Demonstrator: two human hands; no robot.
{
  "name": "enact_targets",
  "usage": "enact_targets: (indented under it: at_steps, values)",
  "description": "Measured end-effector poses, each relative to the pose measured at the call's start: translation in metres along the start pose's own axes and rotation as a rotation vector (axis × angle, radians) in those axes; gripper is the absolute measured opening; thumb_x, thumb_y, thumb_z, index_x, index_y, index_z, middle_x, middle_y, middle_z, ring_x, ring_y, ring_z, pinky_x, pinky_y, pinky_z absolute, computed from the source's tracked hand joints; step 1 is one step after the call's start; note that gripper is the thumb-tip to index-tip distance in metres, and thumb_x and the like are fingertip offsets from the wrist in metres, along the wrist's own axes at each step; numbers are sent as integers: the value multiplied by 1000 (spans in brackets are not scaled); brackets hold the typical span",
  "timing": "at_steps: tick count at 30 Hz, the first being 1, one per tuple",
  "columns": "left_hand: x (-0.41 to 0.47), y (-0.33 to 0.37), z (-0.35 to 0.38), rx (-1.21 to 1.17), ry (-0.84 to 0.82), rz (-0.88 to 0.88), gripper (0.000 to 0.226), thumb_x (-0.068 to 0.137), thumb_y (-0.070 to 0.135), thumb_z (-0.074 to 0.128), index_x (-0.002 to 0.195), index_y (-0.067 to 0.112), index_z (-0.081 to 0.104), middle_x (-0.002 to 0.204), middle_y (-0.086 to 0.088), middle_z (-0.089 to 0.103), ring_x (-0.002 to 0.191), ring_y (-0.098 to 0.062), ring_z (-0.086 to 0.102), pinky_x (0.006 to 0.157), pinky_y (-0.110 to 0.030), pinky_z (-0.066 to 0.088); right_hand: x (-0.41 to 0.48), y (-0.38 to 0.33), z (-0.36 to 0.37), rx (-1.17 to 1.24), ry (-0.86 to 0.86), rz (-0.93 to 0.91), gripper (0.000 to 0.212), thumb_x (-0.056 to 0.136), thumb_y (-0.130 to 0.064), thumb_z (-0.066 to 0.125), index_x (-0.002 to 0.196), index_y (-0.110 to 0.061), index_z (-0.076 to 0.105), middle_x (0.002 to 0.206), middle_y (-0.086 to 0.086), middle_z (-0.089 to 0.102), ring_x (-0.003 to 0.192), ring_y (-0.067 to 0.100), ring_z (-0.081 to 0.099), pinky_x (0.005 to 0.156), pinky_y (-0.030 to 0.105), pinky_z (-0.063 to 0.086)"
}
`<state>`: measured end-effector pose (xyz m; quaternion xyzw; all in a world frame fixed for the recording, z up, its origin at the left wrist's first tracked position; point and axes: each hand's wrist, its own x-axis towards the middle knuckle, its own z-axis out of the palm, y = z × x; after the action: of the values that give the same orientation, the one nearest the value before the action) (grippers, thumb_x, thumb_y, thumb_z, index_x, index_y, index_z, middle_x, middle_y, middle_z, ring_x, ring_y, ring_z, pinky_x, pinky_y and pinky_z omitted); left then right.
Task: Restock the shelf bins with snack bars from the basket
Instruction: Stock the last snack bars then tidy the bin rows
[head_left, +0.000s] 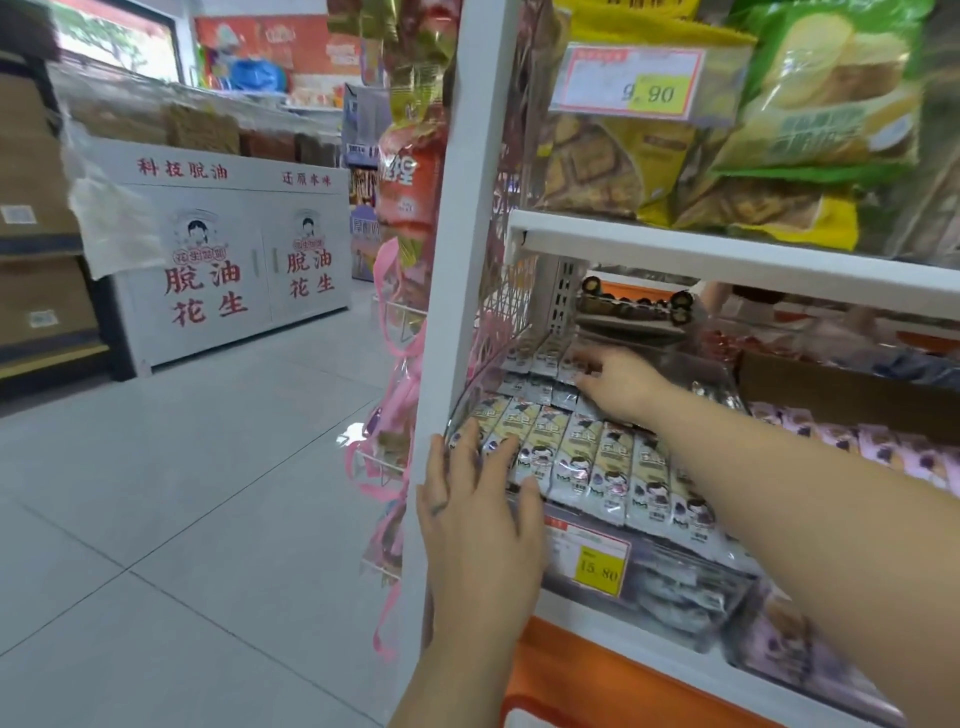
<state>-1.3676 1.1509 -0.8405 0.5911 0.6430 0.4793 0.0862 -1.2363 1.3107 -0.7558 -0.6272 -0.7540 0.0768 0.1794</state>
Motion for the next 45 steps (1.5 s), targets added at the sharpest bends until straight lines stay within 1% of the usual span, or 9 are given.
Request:
enact_targets:
  at_steps: [7, 12, 17, 20, 24, 27, 31, 39, 45]
  values:
    - [-5, 4, -13, 0, 17, 41, 39, 97, 27, 46, 136, 30, 48, 154, 10, 24, 145, -13, 5, 118, -36, 9, -63, -16, -22, 34, 116, -140, 44, 95, -23, 53, 139, -24, 46, 140, 4, 51, 121, 24, 53, 107, 39, 38]
    - [-25, 17, -37, 6, -16, 158, 43, 84, 23, 43, 123, 17, 60, 132, -3, 51, 125, -23, 44, 107, -37, 34, -163, -29, -26, 175, 116, -364, 26, 92, -17, 58, 118, -18, 64, 104, -6, 65, 99, 10, 60, 75, 9, 39]
    - [-81, 1, -51, 158, -285, 352, 35, 84, 19, 46, 114, 17, 65, 112, -4, 64, 101, -26, 61, 88, -37, 48, -254, 11, 4, 215, -123, -356, 23, 90, -16, 61, 111, -20, 68, 77, -19, 59, 67, -4, 55, 63, 8, 41]
    - [-117, -31, -49, 252, -467, 477, 40, 80, 26, 38, 102, 15, 70, 98, -3, 68, 83, -27, 66, 73, -31, 51, -289, 44, 32, 161, -322, -324, 20, 89, -15, 61, 107, -16, 70, 81, -16, 64, 63, -16, 51, 63, 2, 36]
    - [-155, -70, -29, 339, -624, 410, 32, 79, 17, 46, 100, 15, 71, 102, -3, 68, 91, -28, 65, 80, -36, 52, -316, 92, 81, 129, -543, -210, 21, 91, -16, 59, 110, -15, 68, 89, -15, 61, 70, -9, 52, 66, 1, 35]
    - [-174, -89, -8, 350, -668, 369, 32, 76, 15, 50, 99, 16, 72, 105, -5, 68, 96, -30, 64, 84, -40, 51, -330, 119, 125, 158, -649, -128, 22, 91, -19, 57, 111, -21, 67, 100, -15, 60, 90, 5, 59, 77, 11, 40]
    - [-188, -106, 16, 389, -674, 306, 26, 79, 15, 58, 100, 19, 72, 112, -4, 65, 108, -29, 59, 87, -44, 49, -346, 129, 174, 171, -854, -85, 26, 92, -24, 60, 117, -19, 63, 108, -8, 65, 86, 7, 59, 76, 14, 43]
    - [-196, -115, 28, 468, -596, 341, 27, 73, 9, 73, 98, 18, 72, 112, -2, 65, 107, -29, 59, 83, -45, 48, -397, 128, 246, -117, -1542, -39, 69, 70, -55, 73, 127, -20, 57, 124, 2, 57, 110, 20, 56, 90, 31, 48]
    - [-197, -117, 29, 522, -607, 361, 26, 73, 11, 73, 98, 18, 73, 111, -3, 66, 109, -28, 58, 85, -46, 48, -398, 122, 250, -163, -1595, -74, 65, 79, -46, 72, 129, -9, 55, 129, 8, 57, 115, 25, 57, 95, 36, 47]
